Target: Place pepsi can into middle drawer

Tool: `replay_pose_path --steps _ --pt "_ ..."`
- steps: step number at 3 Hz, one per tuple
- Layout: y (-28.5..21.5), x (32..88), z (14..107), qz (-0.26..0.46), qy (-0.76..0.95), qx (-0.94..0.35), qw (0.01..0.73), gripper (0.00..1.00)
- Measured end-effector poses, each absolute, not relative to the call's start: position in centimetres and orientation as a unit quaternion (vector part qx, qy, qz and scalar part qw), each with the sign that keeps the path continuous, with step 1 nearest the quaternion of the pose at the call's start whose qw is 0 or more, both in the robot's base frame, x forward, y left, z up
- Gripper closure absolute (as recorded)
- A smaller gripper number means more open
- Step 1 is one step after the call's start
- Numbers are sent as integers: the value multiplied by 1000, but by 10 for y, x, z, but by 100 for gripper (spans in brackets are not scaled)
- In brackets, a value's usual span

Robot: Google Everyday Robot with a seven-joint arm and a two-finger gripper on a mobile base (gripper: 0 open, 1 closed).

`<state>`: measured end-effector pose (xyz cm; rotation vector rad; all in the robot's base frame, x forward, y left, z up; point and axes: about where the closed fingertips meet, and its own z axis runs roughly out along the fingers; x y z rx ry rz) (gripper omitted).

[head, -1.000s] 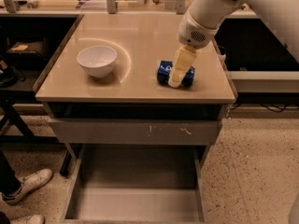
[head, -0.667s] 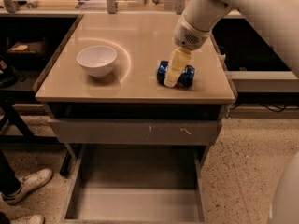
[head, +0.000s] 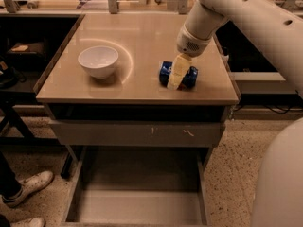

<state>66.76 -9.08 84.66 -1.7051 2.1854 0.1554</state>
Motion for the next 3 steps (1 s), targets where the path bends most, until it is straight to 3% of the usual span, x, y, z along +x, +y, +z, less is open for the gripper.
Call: replay_pose_path --steps 2,3 --pt "-111 664 816 62 794 -583 160 0" --pt "-112 663 815 62 794 -583 159 17"
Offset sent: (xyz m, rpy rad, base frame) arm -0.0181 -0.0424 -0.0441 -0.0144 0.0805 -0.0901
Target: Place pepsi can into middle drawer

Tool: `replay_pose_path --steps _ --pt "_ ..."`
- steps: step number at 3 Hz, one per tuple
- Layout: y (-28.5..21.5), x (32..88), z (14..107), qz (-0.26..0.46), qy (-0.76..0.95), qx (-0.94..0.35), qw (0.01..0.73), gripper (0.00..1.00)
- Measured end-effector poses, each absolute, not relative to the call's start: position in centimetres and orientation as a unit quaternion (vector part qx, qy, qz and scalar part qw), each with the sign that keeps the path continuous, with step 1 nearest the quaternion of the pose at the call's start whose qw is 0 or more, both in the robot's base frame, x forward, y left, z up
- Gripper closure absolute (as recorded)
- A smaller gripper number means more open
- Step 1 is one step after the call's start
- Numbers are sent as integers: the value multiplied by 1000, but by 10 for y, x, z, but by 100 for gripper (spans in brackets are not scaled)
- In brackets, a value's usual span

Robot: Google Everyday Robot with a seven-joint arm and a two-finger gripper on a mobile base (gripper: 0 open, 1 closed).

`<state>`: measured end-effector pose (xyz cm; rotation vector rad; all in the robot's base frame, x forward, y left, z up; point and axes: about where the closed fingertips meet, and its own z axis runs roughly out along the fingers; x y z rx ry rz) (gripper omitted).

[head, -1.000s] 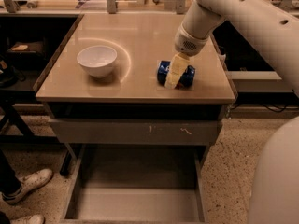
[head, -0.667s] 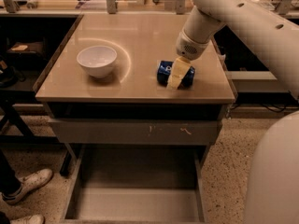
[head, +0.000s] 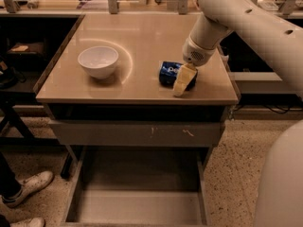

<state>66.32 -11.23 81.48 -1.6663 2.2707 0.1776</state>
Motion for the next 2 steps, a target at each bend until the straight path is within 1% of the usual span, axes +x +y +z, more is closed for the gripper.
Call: replay_pose_path --steps 2 --pt "-112 663 815 62 794 -583 159 64"
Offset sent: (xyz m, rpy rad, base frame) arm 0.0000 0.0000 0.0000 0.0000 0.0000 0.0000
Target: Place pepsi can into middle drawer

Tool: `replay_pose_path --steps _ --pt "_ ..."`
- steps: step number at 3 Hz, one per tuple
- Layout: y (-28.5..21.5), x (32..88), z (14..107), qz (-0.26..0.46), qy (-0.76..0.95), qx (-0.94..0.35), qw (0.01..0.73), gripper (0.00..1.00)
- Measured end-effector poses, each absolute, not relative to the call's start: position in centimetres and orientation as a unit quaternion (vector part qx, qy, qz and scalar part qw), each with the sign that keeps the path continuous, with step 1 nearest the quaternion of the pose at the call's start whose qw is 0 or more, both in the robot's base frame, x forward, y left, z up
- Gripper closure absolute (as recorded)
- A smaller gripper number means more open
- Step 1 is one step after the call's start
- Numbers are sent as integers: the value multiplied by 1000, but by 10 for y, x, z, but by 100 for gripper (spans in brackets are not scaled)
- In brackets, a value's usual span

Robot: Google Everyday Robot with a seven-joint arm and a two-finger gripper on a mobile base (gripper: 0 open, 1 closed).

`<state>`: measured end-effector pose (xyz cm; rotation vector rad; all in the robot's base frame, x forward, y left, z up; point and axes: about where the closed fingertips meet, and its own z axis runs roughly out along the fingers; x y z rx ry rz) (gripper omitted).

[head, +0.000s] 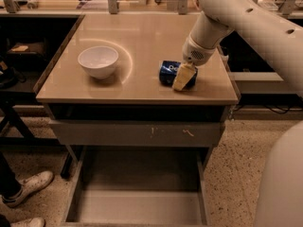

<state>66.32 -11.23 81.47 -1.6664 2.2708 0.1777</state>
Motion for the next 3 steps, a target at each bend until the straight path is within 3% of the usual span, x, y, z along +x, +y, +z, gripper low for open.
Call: replay_pose_path --steps 1,2,3 --pt "-112 663 815 62 794 -583 159 87" --pt "-116 656 832 59 782 -596 170 100" --pt "-135 625 859 54 778 -599 182 100"
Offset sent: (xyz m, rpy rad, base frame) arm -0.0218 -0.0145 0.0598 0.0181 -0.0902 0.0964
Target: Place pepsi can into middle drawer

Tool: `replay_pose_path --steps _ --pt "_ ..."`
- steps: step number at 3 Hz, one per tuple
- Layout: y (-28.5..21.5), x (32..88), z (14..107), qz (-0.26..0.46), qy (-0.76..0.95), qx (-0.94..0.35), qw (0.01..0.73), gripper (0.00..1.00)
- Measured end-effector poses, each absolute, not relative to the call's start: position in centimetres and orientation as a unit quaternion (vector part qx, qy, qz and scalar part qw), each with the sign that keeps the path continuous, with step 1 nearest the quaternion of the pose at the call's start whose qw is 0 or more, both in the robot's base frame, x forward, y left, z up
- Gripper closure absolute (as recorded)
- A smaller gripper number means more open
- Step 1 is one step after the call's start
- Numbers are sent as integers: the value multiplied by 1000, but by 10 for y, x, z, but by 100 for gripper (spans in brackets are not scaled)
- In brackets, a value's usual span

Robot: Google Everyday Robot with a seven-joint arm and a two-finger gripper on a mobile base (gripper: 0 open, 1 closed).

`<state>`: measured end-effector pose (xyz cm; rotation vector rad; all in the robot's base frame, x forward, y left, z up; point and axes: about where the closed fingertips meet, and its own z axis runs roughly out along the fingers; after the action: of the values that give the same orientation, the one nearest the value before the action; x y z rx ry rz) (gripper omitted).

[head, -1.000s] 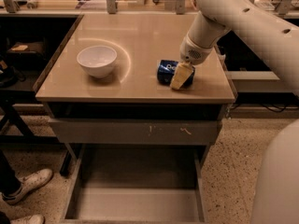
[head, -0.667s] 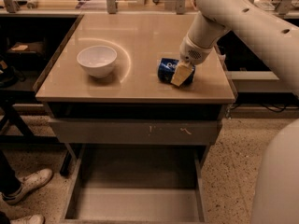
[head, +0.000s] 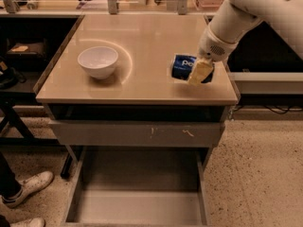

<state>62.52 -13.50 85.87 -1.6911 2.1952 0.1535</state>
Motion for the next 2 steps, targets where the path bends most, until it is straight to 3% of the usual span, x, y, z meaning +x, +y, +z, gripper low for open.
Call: replay_pose_path --steps 2 --pt "-171 540 880 55 777 -602 176 100"
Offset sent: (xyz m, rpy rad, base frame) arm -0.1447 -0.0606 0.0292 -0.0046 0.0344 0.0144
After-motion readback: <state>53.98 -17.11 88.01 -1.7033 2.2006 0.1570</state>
